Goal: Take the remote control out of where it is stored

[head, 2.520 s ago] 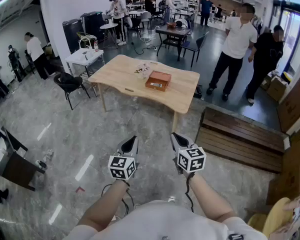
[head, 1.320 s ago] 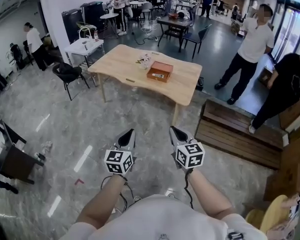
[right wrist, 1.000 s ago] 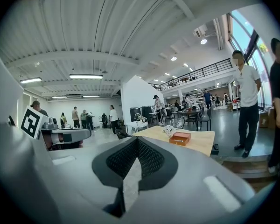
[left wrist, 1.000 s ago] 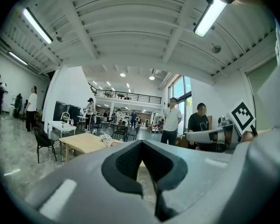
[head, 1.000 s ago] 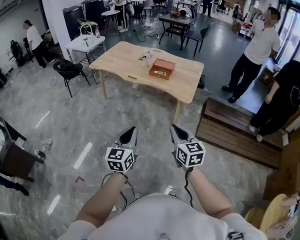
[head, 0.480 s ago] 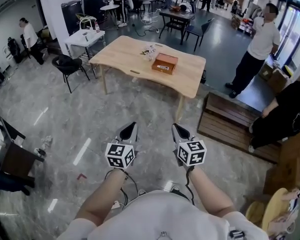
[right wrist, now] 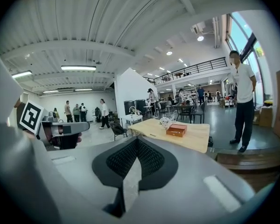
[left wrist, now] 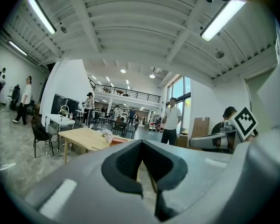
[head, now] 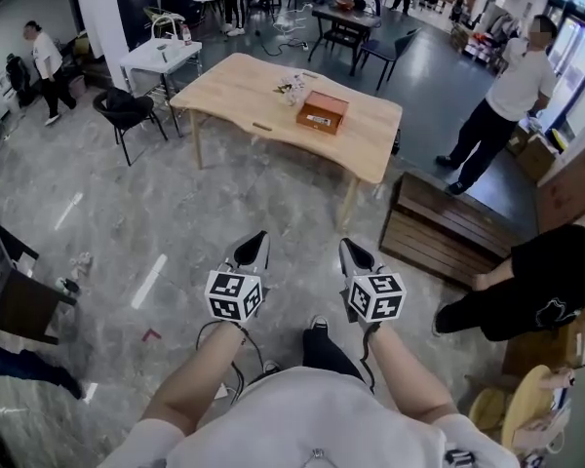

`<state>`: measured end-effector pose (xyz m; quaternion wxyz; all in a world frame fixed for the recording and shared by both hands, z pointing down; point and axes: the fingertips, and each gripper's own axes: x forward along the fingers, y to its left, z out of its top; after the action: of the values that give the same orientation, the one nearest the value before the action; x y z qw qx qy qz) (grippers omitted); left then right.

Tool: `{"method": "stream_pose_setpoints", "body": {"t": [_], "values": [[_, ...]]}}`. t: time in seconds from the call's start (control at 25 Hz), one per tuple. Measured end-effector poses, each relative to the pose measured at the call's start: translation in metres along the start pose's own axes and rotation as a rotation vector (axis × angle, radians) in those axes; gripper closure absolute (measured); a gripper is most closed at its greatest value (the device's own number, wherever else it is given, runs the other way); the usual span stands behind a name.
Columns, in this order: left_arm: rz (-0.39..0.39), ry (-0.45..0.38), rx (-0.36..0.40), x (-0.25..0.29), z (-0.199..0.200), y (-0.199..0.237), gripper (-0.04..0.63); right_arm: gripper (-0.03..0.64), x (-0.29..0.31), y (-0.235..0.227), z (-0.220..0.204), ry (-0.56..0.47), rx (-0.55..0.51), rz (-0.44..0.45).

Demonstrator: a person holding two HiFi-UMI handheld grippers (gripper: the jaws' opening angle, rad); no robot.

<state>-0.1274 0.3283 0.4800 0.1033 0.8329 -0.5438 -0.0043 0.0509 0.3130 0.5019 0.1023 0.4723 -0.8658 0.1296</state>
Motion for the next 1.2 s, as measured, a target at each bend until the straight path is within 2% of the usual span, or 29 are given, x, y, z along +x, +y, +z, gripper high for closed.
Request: {"method": "stream_pose_setpoints", "body": {"t": [0.44, 0.88, 1.2], "values": [[0.053, 0.019, 0.016, 0.077, 0.008, 0.052, 0.595, 0.589, 0.091, -0.037, 0.028, -0.022, 0.012, 0.053], [0.045, 0.025, 0.035, 0.218, 0.033, 0.051, 0.595, 0.589, 0.172, -0.143, 0.075, -0.038, 0.031, 0.069], [0.084, 0.036, 0.049, 0.302, 0.042, 0.058, 0.595, 0.589, 0.233, -0.209, 0.1, -0.028, 0.038, 0.108]]}}
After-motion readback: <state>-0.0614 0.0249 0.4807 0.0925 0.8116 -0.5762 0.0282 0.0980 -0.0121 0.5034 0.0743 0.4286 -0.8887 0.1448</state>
